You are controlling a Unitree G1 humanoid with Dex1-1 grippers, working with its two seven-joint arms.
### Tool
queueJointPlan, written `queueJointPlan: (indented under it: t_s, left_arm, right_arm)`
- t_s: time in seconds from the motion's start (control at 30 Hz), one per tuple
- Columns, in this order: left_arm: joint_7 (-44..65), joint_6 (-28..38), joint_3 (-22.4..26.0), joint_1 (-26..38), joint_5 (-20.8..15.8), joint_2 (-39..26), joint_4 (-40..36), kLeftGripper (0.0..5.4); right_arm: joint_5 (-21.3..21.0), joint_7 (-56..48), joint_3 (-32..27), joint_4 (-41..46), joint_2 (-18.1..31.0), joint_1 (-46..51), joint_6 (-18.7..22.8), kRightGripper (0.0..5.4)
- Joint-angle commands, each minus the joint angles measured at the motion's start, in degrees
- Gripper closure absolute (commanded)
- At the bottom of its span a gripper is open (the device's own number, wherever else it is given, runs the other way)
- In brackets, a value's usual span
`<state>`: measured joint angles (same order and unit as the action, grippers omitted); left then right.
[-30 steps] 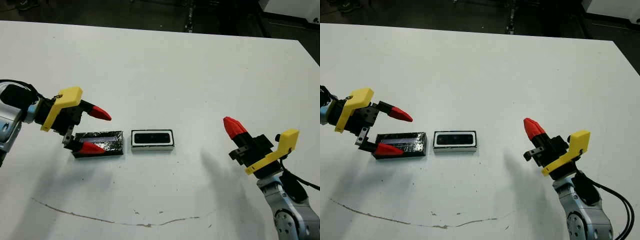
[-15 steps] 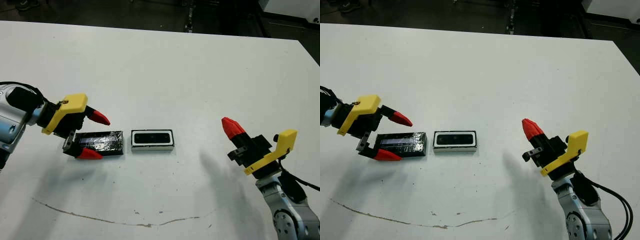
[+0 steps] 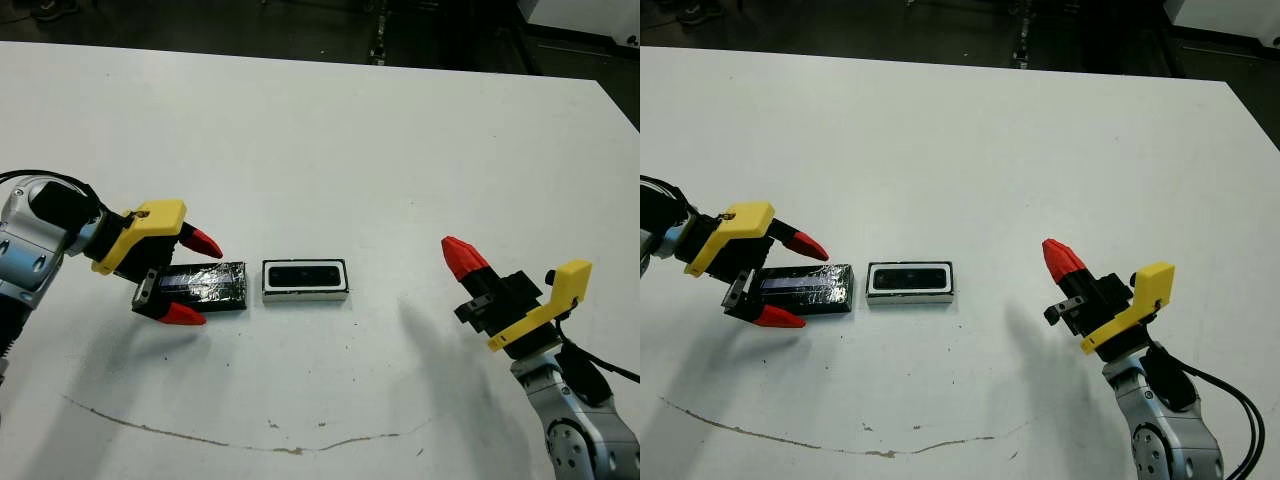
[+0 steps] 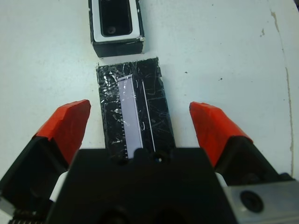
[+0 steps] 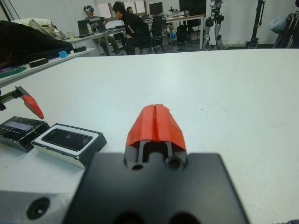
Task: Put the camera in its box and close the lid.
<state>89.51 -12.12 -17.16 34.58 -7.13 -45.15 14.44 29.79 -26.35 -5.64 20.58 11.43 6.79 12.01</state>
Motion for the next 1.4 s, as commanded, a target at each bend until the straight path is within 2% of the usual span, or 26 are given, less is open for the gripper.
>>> queueJointPlan:
  t_s: [0.03, 0.23, 0.47, 0.9, 1.03, 1.2, 1.33, 1.4]
  left_arm:
    - [0.4, -1.1, -0.5, -0.4, -0.1, 0.2, 0.2, 0.01]
    - [0.6, 1.1, -0.9, -0.3, 0.6, 0.4, 0.5, 0.01]
    - [0.8, -1.2, -1.1, -0.3, -0.2, 1.0, 2.1, 0.01]
    - [-0.5, 0.4, -2.0, -0.5, 2.1, 1.2, 2.5, 0.01]
    - [-1.7, -1.6, -2.0, -0.9, 2.3, 1.5, 2.5, 0.01]
    - [-10.5, -7.2, -1.8, -3.5, 6.1, 0.8, -4.0, 0.01]
    - [-15.8, -10.3, -1.7, -5.8, 7.8, 0.5, -9.4, 0.4]
    - [-16.6, -12.4, -1.5, -6.6, 7.3, 0.4, -11.2, 0.66]
  right_arm:
    - [0.3, -0.2, -0.4, -0.4, 0.4, 0.3, 0.1, 5.4]
    - [0.1, 0.3, -0.4, 0.0, 0.4, 0.5, 0.3, 5.4]
    - [0.2, -0.3, -0.4, -0.2, 0.5, 0.5, -0.1, 5.4]
    - [0.2, -1.0, -0.4, -0.5, 0.4, 0.3, -0.3, 5.4]
    - [0.6, -1.0, -0.5, -0.3, 0.5, 0.2, 0.3, 5.4]
    - [0.6, -0.8, -0.4, -0.3, 0.6, 0.1, 0.4, 5.4]
    - [0.0, -0.4, -0.2, -0.1, 0.6, 0.3, 0.1, 5.4]
    - [-0.3, -0.5, -0.1, -0.1, 0.7, 0.2, -0.1, 5.4]
